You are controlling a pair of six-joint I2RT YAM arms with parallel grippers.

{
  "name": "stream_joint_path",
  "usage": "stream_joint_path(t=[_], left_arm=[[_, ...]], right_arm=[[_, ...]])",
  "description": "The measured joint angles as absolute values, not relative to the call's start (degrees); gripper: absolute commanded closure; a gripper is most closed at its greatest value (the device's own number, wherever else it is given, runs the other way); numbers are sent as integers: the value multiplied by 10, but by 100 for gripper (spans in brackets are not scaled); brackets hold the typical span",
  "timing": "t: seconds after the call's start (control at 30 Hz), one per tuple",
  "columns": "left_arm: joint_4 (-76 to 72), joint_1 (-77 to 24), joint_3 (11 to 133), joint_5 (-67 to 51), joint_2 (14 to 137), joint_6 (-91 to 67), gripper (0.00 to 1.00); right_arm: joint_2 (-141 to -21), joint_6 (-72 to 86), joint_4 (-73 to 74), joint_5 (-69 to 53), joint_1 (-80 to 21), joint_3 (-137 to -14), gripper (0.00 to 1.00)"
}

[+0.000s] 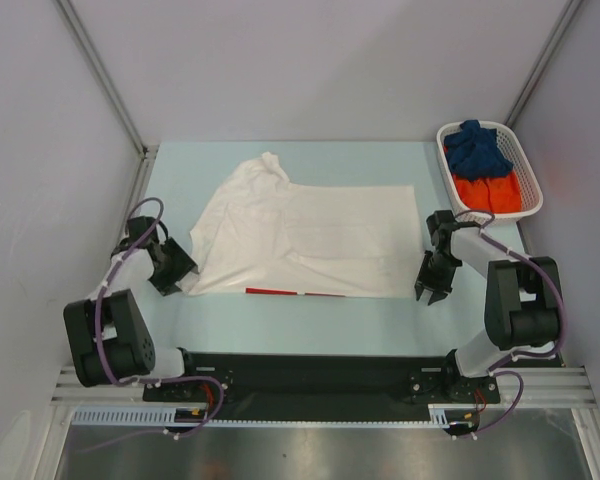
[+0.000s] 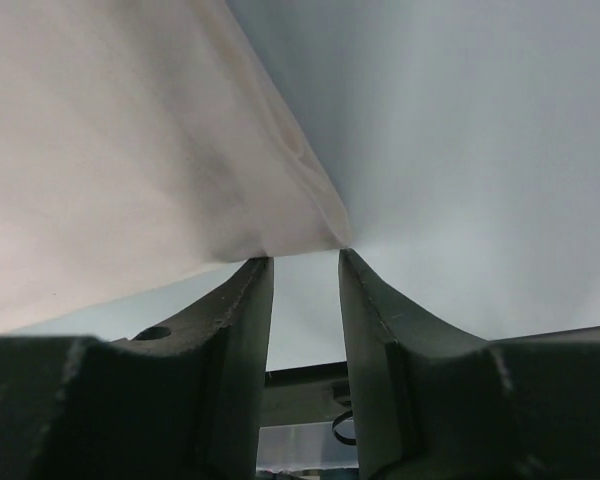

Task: Fold and stack the t-shirts
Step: Fold the tshirt

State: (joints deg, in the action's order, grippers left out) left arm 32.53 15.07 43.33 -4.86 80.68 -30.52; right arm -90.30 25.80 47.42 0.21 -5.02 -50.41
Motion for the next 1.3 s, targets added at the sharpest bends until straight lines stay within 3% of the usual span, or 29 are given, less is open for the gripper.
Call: stream_joint_path(t=[0.1, 0.17, 0.23, 0.67, 1.07, 1.17, 1.3], left_arm=[[325, 146, 435, -50, 755, -292, 27], [317, 145, 436, -62, 731, -282, 30], [308, 144, 440, -82, 725, -268, 40], [284, 134, 510, -164, 894, -158, 54], [280, 83, 532, -123, 941, -134, 69], [280, 78, 532, -110, 944, -134, 75], [281, 73, 532, -95, 944, -131, 92]], right_arm=[[-898, 252, 480, -3, -53, -520, 61], [-891, 248, 481, -8, -57, -531, 60], [-887, 244, 481, -14, -62, -542, 61], [-923, 233, 451, -56, -96, -571, 61], [-932, 232, 442, -68, -99, -571, 61], [-932, 232, 440, -72, -99, -571, 61], [-932, 233, 438, -78, -99, -572, 61]])
